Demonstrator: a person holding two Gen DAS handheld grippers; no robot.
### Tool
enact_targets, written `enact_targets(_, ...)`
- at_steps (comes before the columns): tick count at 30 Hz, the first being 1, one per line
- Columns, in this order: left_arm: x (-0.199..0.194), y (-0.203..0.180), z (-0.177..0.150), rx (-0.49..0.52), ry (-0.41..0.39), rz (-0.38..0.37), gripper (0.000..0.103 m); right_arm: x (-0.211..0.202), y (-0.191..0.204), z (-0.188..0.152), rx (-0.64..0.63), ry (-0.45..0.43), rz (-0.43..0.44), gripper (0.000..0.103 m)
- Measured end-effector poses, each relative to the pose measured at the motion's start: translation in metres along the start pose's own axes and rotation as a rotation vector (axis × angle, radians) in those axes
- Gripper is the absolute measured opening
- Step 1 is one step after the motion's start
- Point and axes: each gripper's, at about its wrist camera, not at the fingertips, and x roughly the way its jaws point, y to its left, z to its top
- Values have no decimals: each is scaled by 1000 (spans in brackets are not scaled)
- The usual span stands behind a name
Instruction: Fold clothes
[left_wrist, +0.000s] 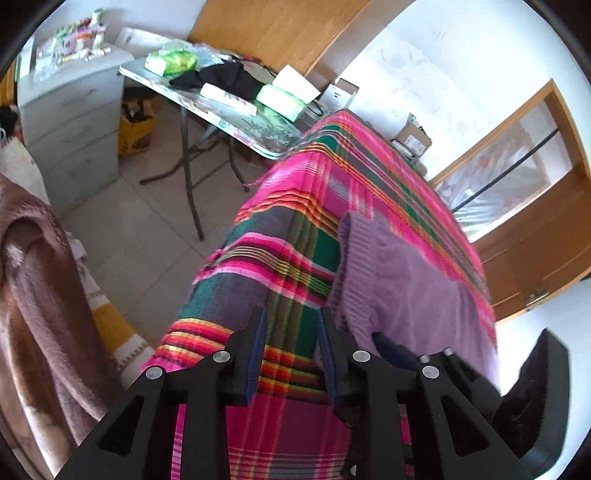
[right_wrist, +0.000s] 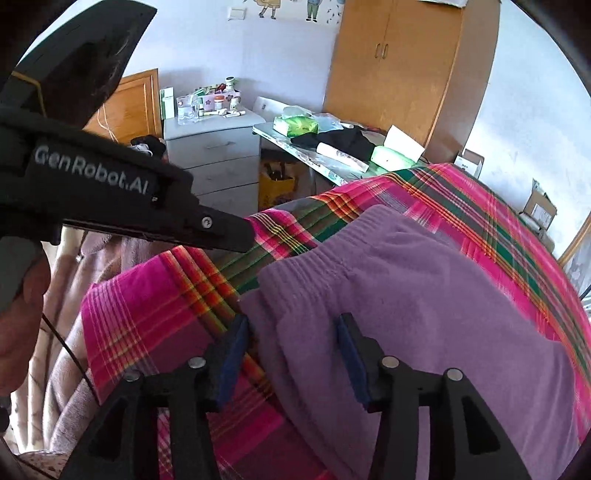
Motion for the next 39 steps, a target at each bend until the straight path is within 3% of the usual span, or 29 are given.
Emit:
enact_targets(3, 3, 1, 8, -35, 20, -76, 29, -3, 1, -1, 4, -14, 1, 33)
enact_targets(5, 7, 4, 13, -82, 48, -145, 34, -7, 1, -2, 10, -33, -8, 29)
enact_targets(6, 9, 4, 16, -101, 58, -162, 41, -9, 0, -3, 17, -41, -12, 25)
enact_targets(9, 16, 4, 24, -141, 75, -173, 41, -15, -5, -4, 42, -70, -23, 19)
enact_targets(19, 45, 0, 33, -200, 198, -250, 42, -34, -19, -11, 115, -146, -1, 17)
enact_targets(22, 55, -2, 34, -223, 224, -275, 50, -38, -22, -12, 132, -158, 12, 17)
enact_targets(39, 98, -17, 37, -309, 369, -396, 50, -48, -32, -18, 185, -234, 68, 16)
